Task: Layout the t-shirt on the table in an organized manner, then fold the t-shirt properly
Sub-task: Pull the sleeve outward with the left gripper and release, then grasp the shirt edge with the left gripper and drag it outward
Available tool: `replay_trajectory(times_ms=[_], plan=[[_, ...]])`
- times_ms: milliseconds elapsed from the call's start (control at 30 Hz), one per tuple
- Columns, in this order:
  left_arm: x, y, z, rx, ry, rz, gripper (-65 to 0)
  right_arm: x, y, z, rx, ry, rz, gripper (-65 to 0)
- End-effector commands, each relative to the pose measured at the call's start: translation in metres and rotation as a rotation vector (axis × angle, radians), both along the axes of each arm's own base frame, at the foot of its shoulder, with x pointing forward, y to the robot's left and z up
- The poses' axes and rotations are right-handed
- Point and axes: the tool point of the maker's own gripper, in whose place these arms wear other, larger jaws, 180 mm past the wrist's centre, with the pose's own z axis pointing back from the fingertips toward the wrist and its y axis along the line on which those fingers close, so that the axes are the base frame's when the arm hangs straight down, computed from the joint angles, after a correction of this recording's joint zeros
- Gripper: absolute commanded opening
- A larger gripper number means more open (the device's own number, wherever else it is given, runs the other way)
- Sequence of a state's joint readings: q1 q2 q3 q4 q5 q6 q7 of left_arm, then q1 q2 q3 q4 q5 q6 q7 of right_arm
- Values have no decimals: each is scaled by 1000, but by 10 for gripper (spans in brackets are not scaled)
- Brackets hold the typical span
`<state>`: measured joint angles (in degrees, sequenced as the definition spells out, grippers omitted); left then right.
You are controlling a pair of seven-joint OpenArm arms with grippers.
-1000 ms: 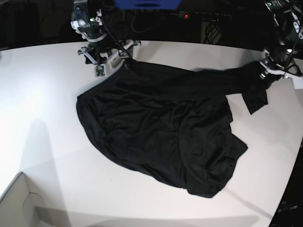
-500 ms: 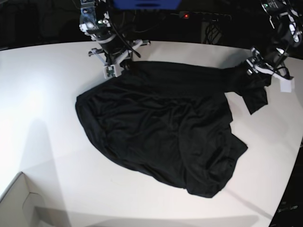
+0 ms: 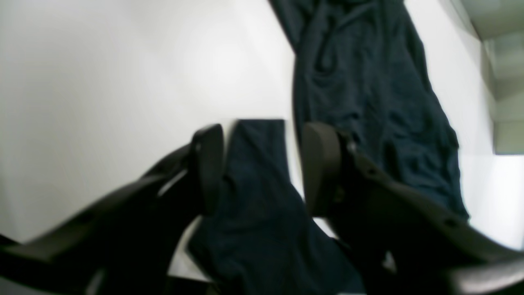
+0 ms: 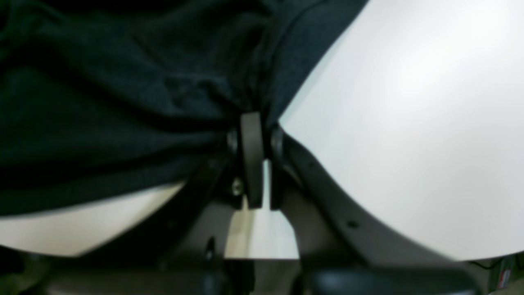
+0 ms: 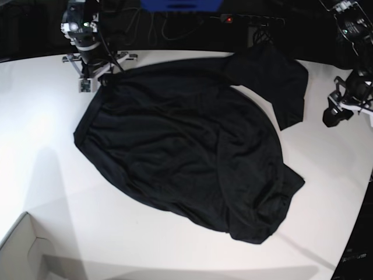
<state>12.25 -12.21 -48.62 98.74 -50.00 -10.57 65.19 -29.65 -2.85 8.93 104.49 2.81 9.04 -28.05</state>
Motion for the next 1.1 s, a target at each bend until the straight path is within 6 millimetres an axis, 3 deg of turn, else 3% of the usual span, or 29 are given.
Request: replay_trajectory(times_ms=[0,300,433,667,867,933,1067], plan=[[9,2,3,11,-10,0,-343,5,-3,9,-9,-37,-2,-650],[9,-51,-50,-10,141,-128,-343,11,-4,15,-13,-55,2,-650],[1,-52,-66,18,196,-111,-343,15,-4,17,-13,-66,2,-650],[-3,-41,-74,108,192,-65,-343,16,-3,17,-12,-68,3,-650],[-13,-40,-106,102,245,-46,-350,22,-2,20,-12,-82,5,-650],[-11,-47,-113,96,244,-62,-375,22,-3,20,-11,-82,2,-650],[-4,-62,-118,100,224,-97,-553,23,-2,21,-10,-85,4,-650]])
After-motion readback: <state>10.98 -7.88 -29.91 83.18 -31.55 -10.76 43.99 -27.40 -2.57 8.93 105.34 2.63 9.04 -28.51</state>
